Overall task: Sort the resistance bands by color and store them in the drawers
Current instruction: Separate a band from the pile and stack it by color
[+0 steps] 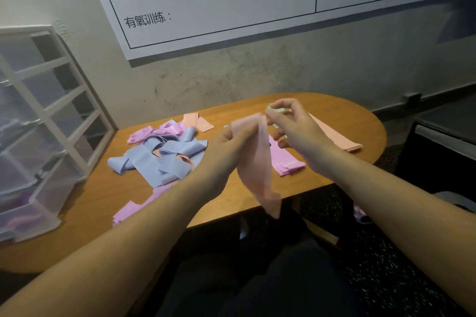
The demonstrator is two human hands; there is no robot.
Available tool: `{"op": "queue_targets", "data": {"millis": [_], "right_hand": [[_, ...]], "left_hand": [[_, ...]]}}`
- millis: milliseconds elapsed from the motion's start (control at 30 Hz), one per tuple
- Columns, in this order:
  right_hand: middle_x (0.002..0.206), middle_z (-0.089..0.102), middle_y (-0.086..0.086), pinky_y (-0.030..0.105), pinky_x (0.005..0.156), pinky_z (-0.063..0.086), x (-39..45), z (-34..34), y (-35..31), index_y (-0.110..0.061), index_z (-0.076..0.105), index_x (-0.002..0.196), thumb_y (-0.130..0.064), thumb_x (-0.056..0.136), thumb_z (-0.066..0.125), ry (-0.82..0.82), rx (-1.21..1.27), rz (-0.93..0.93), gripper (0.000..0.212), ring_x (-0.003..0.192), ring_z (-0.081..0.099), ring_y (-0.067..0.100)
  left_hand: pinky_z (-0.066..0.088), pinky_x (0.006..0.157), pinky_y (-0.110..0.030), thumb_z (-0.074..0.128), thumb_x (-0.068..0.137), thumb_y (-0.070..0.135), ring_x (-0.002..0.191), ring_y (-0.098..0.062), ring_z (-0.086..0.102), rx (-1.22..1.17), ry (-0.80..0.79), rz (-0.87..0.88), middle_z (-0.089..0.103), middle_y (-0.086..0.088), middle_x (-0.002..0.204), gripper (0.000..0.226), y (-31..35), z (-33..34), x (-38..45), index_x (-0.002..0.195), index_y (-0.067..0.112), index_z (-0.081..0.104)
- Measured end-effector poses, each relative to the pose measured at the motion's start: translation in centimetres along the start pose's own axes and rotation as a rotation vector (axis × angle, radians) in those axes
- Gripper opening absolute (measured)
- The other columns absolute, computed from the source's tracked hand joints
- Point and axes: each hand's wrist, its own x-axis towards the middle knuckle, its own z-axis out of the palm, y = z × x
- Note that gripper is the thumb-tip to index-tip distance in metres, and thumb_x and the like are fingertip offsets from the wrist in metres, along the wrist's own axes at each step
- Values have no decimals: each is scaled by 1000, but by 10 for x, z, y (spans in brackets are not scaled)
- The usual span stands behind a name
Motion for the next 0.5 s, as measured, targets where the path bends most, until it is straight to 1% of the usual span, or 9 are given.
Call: {"op": "queue_targets", "data": {"millis": [33,100,133,167,200,267,333,400,500], "right_hand": [[94,60,-5,22,59,43,-4,-1,7,-24,52,112,-26,97,65,-4,-52,-70,19,64,55,9],[97,60,-2,19,64,46,-15,-4,21,-28,53,109,-21,97,66,-77,-119,-186,18,72,59,13],[98,62,0,19,67,47,-19,-6,28,-27,57,107,-20,97,66,-132,-149,-209,15,75,60,17],[98,65,1,20,70,48,-23,-7,33,-25,61,105,-19,97,66,-190,-185,-211,11,79,62,19],[98,67,2,19,73,48,-28,-8,37,-21,65,103,-19,96,66,-254,-215,-196,7,81,63,17],[94,71,3,18,76,48,-34,-9,43,-14,68,103,-15,95,68,-401,-243,-122,8,83,65,10],[98,73,-4,18,83,50,-39,-10,47,-19,70,109,-18,94,70,-557,-342,-47,15,90,66,4],[109,70,-12,23,93,52,-42,-10,52,-36,67,115,-28,91,74,-663,-464,-18,26,101,65,3],[124,58,-21,28,97,50,-44,-4,61,-45,53,126,-37,86,77,-622,-561,-133,47,111,59,5]], "left_hand": [[54,88,-41,65,82,61,109,-24,66,-38,32,-9,72,-4,114,56,0,-1,1,121,20,67],[51,74,-32,60,94,49,90,-14,66,-122,98,-22,70,2,95,37,1,-6,4,110,17,66],[47,68,-29,55,100,41,77,-10,61,-182,115,-38,65,4,82,25,2,-8,5,101,17,64],[44,65,-28,51,103,36,69,-8,58,-239,142,-65,61,6,74,21,2,-11,6,96,19,62],[44,64,-28,50,103,35,67,-7,58,-295,173,-98,61,6,73,21,2,-14,7,97,19,62],[50,73,-29,53,102,40,81,-10,65,-407,275,-164,68,2,89,30,1,-19,10,113,14,63],[50,83,-33,55,100,44,99,-14,66,-478,382,-245,69,-3,109,40,-3,-24,12,124,12,62],[52,80,-34,57,99,45,103,-17,68,-535,429,-310,71,-3,115,40,-5,-27,11,124,15,63],[53,67,-35,54,100,44,95,-21,69,-595,418,-376,72,-5,116,36,-5,-27,7,125,18,58]]}}
